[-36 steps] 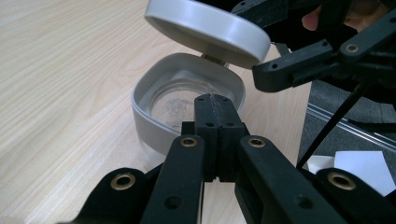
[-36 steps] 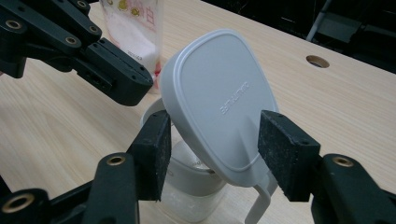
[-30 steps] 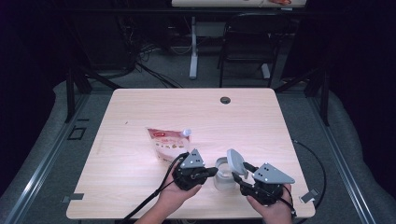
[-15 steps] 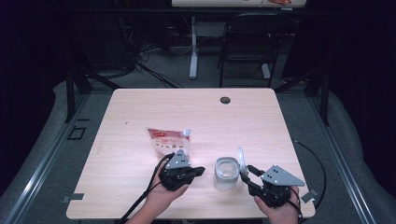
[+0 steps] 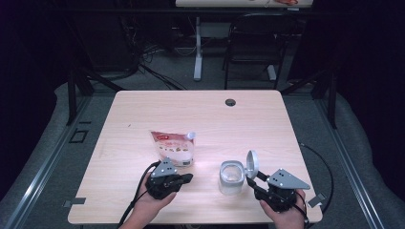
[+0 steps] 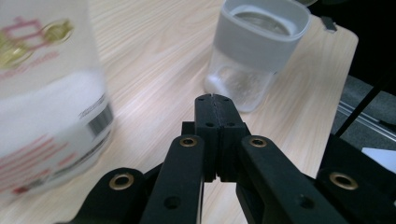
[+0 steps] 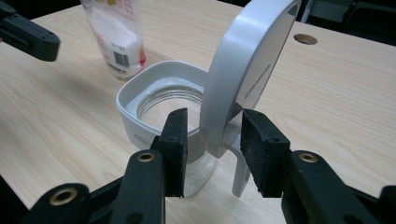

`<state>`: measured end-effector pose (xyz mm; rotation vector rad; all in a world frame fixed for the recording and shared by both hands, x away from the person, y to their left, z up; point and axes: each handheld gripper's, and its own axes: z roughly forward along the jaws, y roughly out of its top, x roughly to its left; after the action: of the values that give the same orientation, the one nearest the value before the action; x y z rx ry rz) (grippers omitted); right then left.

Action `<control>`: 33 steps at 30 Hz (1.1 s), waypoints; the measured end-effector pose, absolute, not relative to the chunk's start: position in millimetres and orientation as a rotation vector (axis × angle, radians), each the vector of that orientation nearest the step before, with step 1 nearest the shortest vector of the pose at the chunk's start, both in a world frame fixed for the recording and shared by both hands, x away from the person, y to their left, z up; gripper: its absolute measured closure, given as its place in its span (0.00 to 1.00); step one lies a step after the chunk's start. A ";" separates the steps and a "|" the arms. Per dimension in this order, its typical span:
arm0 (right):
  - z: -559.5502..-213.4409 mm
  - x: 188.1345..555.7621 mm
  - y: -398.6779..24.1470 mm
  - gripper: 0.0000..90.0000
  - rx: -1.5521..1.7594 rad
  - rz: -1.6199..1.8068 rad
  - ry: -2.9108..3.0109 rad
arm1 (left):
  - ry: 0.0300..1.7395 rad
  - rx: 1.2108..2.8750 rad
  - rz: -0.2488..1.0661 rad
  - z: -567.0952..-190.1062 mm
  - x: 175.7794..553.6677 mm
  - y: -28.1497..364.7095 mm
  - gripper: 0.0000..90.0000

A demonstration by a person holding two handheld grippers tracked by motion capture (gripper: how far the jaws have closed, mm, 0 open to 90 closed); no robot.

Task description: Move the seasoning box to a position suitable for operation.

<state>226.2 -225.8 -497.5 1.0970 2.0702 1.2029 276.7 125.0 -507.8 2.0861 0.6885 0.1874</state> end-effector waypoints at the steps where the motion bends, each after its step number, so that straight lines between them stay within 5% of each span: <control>1: -500.1 227.9 -225.3 0.67 1.111 1.203 2.064 | 0.706 2.077 0.190 -509.3 275.3 132.3 1.00; 20: -514.6 239.1 -223.1 0.71 1.146 1.177 2.076 | 0.828 2.032 0.249 -517.4 267.8 192.0 0.99; 33: -517.4 244.8 -221.6 0.79 1.178 1.190 2.054 | 0.845 2.029 0.233 -524.0 269.9 193.8 0.97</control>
<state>244.8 -221.6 -517.4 1.1781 2.0539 1.1899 269.9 193.8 -524.0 2.0294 0.8447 0.2333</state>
